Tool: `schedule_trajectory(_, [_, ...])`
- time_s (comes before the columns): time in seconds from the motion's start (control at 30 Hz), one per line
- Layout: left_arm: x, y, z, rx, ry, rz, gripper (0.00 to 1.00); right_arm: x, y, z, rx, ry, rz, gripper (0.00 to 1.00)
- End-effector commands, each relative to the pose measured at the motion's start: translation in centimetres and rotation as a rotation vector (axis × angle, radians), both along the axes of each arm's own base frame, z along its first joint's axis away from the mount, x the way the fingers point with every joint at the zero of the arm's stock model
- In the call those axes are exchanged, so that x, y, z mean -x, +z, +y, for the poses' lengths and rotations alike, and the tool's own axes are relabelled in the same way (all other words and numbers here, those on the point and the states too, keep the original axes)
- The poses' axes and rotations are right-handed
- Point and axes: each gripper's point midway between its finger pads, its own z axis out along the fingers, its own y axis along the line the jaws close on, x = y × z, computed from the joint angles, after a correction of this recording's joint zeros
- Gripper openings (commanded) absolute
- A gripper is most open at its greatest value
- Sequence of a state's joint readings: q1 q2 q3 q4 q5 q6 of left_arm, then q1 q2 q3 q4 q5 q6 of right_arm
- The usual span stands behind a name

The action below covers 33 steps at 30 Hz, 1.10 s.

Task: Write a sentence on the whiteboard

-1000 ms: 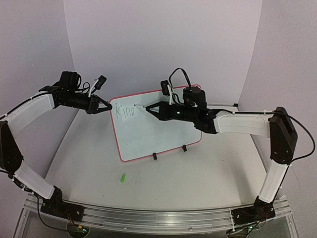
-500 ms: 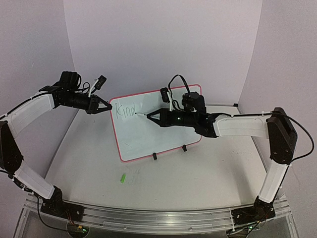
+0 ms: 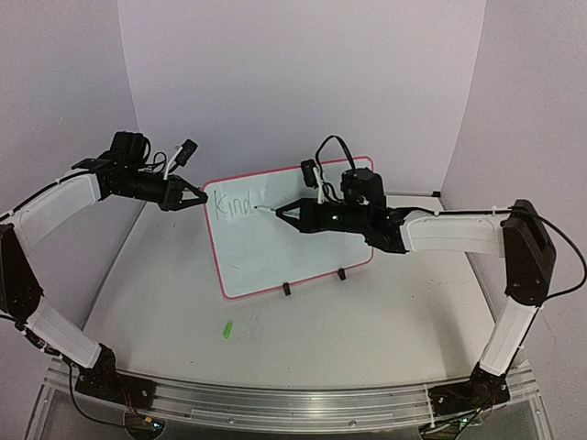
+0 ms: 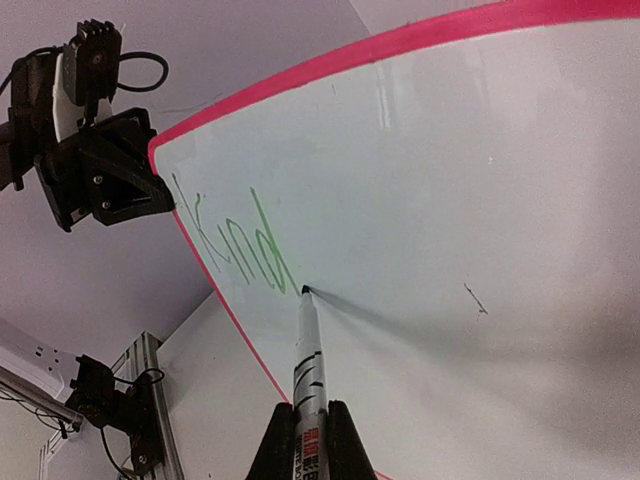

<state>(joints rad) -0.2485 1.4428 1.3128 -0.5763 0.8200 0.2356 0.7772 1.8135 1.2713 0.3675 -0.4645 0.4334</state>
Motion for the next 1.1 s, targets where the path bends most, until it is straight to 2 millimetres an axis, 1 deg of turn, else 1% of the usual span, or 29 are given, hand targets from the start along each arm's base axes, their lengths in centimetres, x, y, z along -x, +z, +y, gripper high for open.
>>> schedule_trajectory(0.0, [1.0, 3.0, -0.3, 0.046, -0.035, -0.092, 0.00, -0.1, 5.5, -1.1, -0.069, -0.026, -0.102, 0.00])
schedule_trajectory(0.07, [1.0, 3.1, -0.3, 0.046, -0.035, -0.093, 0.00, 0.4, 6.0, -0.9, -0.080, 0.005, -0.107, 0.00])
schedule_trajectory(0.13, [1.0, 3.1, -0.3, 0.046, -0.035, -0.092, 0.00, 0.6, 6.0, -0.6, -0.084, 0.028, -0.103, 0.00])
schedule_trajectory(0.3, [1.0, 3.0, -0.2, 0.045, -0.033, -0.090, 0.00, 0.4, 4.6, 0.2, -0.071, 0.054, -0.076, 0.00])
schedule_trajectory(0.53, [0.9, 3.0, -0.3, 0.045, -0.036, -0.090, 0.00, -0.3, 3.9, 0.7, -0.057, 0.044, -0.063, 0.00])
schedule_trajectory(0.67, [0.9, 2.9, -0.3, 0.045, -0.035, -0.089, 0.00, -0.9, 3.7, 0.5, -0.049, 0.010, -0.060, 0.00])
schedule_trajectory(0.83, [1.0, 3.0, -0.2, 0.045, -0.035, -0.091, 0.00, -1.5, 2.9, -0.2, -0.030, -0.045, -0.050, 0.00])
schedule_trajectory(1.0, [1.0, 3.0, -0.3, 0.045, -0.035, -0.090, 0.00, -1.2, 1.7, -0.6, -0.014, -0.052, -0.028, 0.00])
schedule_trajectory(1.07, [1.0, 2.9, -0.3, 0.046, -0.036, -0.088, 0.00, -1.0, 1.0, -0.5, -0.005, -0.044, -0.012, 0.00])
